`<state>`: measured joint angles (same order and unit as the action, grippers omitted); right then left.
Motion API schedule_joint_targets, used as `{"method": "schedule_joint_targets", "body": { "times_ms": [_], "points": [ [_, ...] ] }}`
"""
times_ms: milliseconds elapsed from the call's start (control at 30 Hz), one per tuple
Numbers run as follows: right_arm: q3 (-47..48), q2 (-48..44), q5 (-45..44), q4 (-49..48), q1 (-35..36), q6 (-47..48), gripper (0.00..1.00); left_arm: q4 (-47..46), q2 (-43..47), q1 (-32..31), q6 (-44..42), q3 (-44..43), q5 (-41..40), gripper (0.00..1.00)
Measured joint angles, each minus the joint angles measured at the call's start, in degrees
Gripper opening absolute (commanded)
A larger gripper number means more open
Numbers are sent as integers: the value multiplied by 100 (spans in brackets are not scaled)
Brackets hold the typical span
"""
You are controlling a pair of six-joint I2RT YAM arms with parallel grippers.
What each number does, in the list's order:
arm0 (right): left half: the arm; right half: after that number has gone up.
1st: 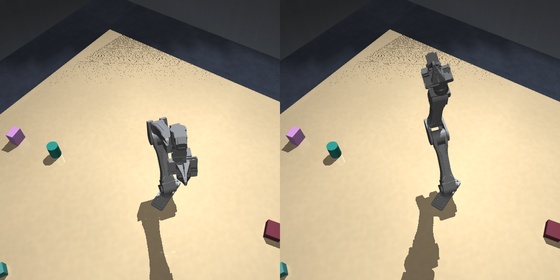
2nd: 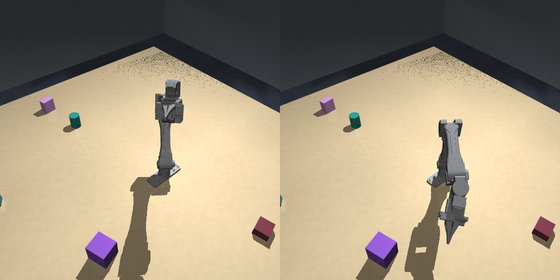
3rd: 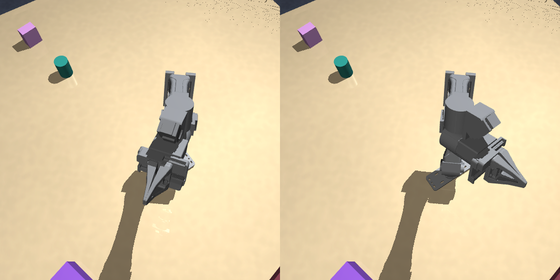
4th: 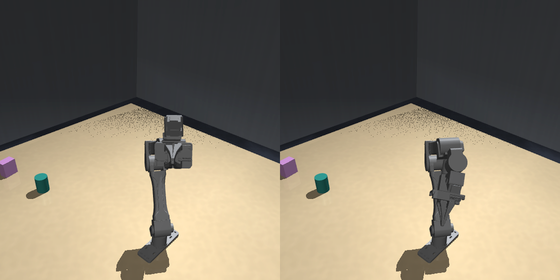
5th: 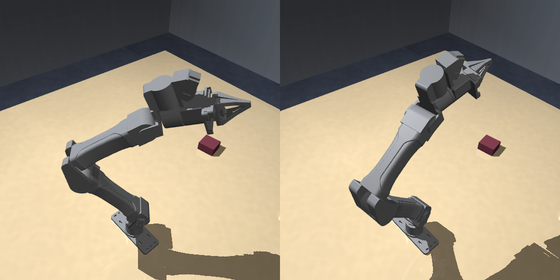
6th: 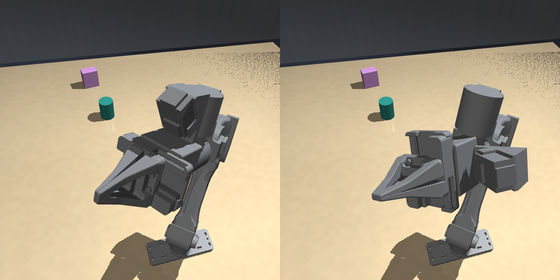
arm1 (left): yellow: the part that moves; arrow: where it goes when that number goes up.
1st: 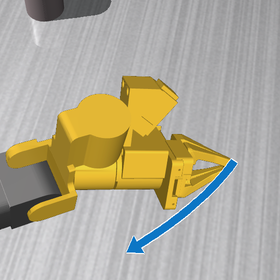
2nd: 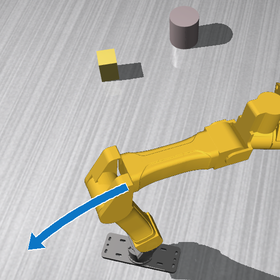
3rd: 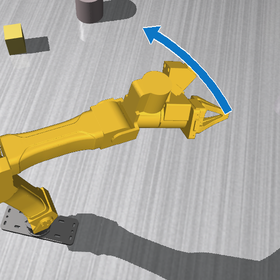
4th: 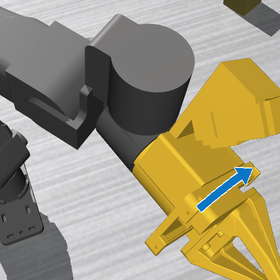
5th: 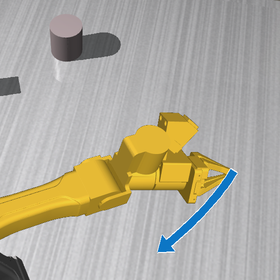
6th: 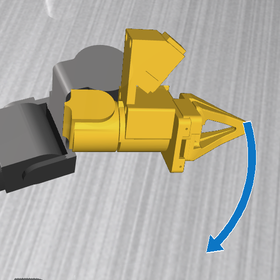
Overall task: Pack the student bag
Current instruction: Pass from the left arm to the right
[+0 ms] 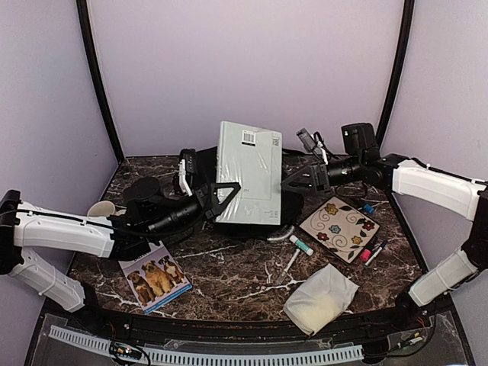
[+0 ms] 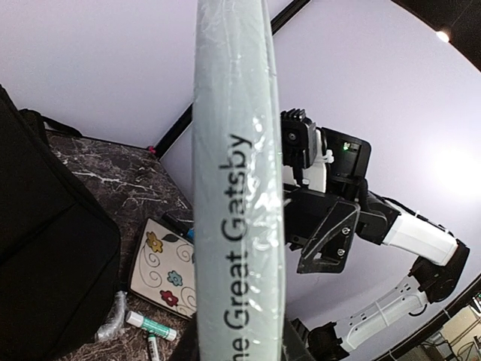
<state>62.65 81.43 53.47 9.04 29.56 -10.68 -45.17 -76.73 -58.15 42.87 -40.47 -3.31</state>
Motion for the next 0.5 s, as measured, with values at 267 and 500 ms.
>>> {"method": "schedule_joint_targets", "body": {
  "times_ms": [267,500],
  "points": [
    [-153,398,629,-1338,11,-1119,94,-527,-109,22,308,-138,258,0],
    [-321,479,1115,-2337,111,-1952,76,-1176,-380,208,734,-138,439,0]
  ]
}}
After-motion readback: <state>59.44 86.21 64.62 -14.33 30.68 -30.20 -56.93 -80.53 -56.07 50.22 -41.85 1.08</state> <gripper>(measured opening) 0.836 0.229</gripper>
